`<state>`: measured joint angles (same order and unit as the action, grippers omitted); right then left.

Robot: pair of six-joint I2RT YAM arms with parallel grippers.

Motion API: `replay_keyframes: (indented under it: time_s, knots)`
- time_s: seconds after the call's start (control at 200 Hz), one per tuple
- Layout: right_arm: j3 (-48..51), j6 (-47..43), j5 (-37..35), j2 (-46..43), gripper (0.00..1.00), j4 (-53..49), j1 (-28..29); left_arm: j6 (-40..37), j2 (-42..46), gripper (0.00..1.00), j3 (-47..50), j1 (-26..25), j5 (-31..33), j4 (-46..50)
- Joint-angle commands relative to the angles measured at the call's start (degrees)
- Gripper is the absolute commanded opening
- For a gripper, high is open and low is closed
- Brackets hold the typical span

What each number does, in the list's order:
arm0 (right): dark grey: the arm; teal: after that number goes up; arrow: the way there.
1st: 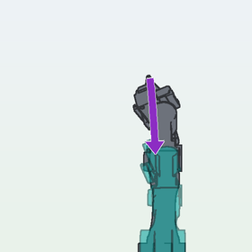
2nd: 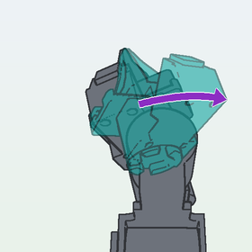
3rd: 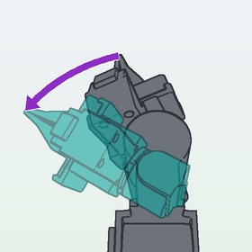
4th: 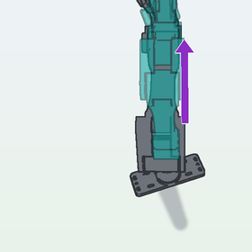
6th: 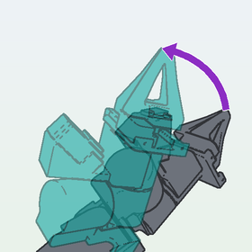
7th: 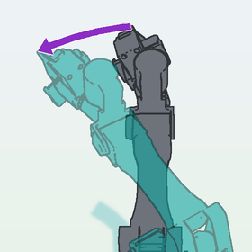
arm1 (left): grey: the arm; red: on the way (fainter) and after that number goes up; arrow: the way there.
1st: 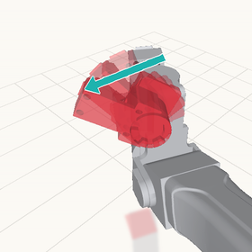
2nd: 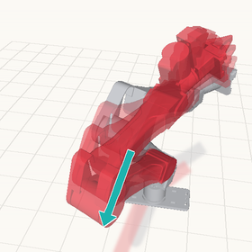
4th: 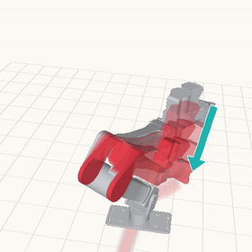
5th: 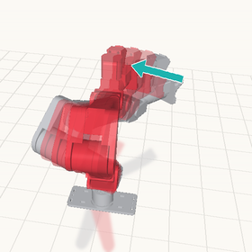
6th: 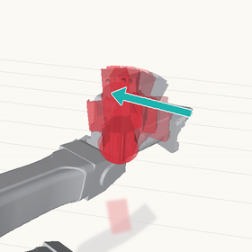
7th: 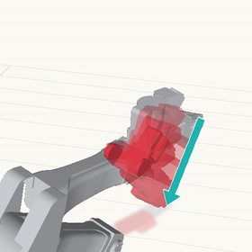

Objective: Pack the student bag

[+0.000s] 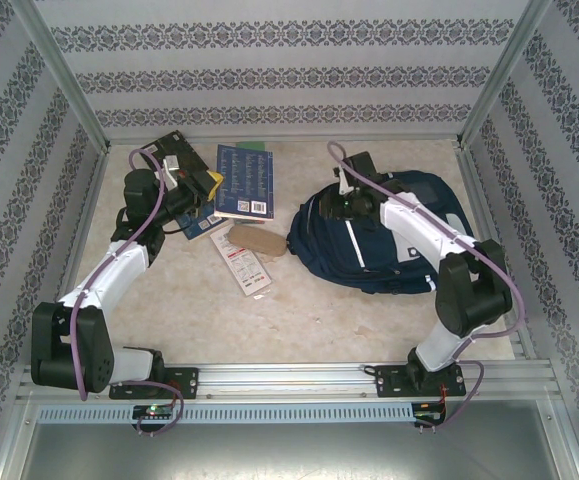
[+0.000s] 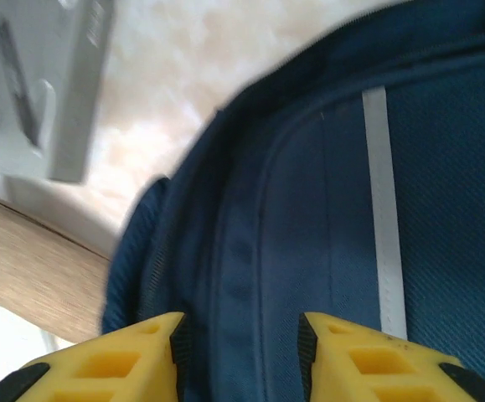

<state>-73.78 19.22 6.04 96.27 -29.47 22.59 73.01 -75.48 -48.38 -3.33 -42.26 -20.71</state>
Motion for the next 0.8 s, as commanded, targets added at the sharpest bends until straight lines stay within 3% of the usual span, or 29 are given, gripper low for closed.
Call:
replay_keyframes:
  time_s: [0.0,0.265,0.37,0.44,0.64,0.794]
  knots:
    - [-1.18,-6.72,-7.95,3.05,0.40,-6.33,2.42,-1.60,1.04,0.00,-0.92,-0.45,-1.07,-1.02]
    - [-2.51,-9.23,-15.84,8.89,0.39,-8.27,5.53,-2.25,1.91,0.00,-0.52,-0.44,-1.11,0.43]
    - [-2.06,-9.83,-17.68,9.29,0.24,-8.02,5.72,-2.54,2.59,0.00,0.11,-0.43,-1.03,0.89]
    - [-2.20,-10.13,-18.44,9.08,0.00,-8.03,5.72,-2.65,2.78,0.00,0.69,-0.44,-0.98,0.73]
    - [-3.42,-9.23,-16.36,1.63,0.00,-7.97,5.25,-3.04,3.32,0.00,3.26,-1.68,1.85,0.30]
    - [-8.30,-8.50,-11.09,-3.63,0.00,-10.33,3.07,-4.17,2.31,0.00,4.26,-6.81,6.86,-0.77]
